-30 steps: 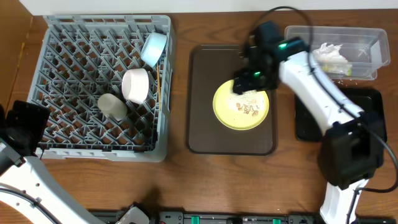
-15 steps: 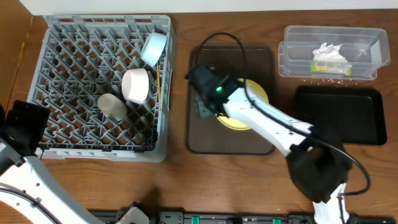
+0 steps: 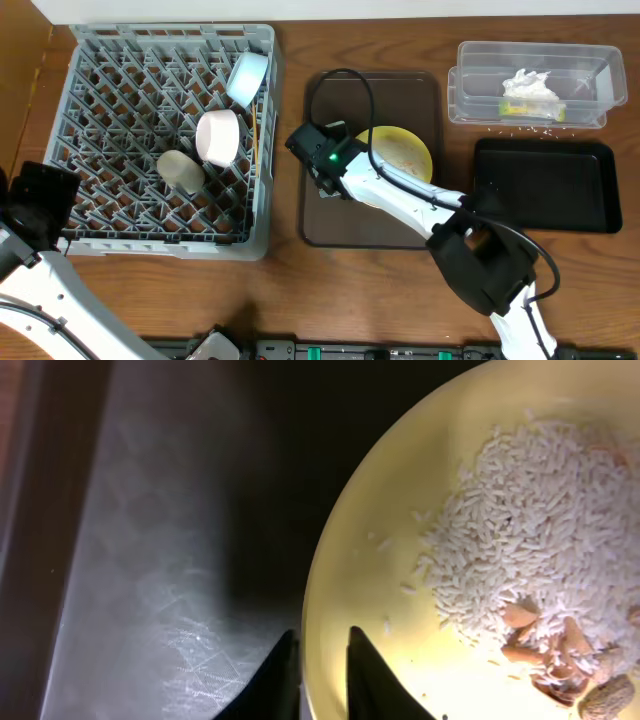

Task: Sort waste into correct bins and load items into the dishwasher

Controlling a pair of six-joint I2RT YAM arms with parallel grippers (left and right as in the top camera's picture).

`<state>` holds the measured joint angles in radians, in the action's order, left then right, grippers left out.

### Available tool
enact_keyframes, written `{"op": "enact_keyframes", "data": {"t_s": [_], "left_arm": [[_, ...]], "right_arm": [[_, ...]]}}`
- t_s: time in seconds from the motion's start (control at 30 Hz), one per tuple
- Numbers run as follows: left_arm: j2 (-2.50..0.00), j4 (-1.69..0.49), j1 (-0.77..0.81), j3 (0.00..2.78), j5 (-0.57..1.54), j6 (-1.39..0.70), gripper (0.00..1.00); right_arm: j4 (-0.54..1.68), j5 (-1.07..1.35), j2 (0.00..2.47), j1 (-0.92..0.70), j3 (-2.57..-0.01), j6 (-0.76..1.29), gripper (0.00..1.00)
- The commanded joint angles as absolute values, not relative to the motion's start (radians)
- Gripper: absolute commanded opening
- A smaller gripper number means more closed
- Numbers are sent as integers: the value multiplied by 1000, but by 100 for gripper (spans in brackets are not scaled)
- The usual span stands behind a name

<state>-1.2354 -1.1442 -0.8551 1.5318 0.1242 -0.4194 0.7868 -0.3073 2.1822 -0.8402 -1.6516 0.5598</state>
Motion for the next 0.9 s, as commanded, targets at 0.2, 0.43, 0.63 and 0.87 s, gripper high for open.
{"op": "enact_keyframes", "data": {"t_s": [0.2, 0.43, 0.63, 0.87], "left_arm": [[-1237, -1144, -859, 1536, 118, -421, 95], [-1237, -1144, -859, 1536, 118, -421, 95], [-1237, -1144, -859, 1536, 118, -421, 95], [-1237, -1144, -859, 1536, 118, -421, 95]], "right_arm": [[774, -332, 2250, -860, -1641, 579, 18], [775, -333, 2251, -863, -1642, 579, 1], [817, -347, 2251, -889, -1686, 525, 1], [960, -527, 2251, -971, -1768, 476, 1]]}}
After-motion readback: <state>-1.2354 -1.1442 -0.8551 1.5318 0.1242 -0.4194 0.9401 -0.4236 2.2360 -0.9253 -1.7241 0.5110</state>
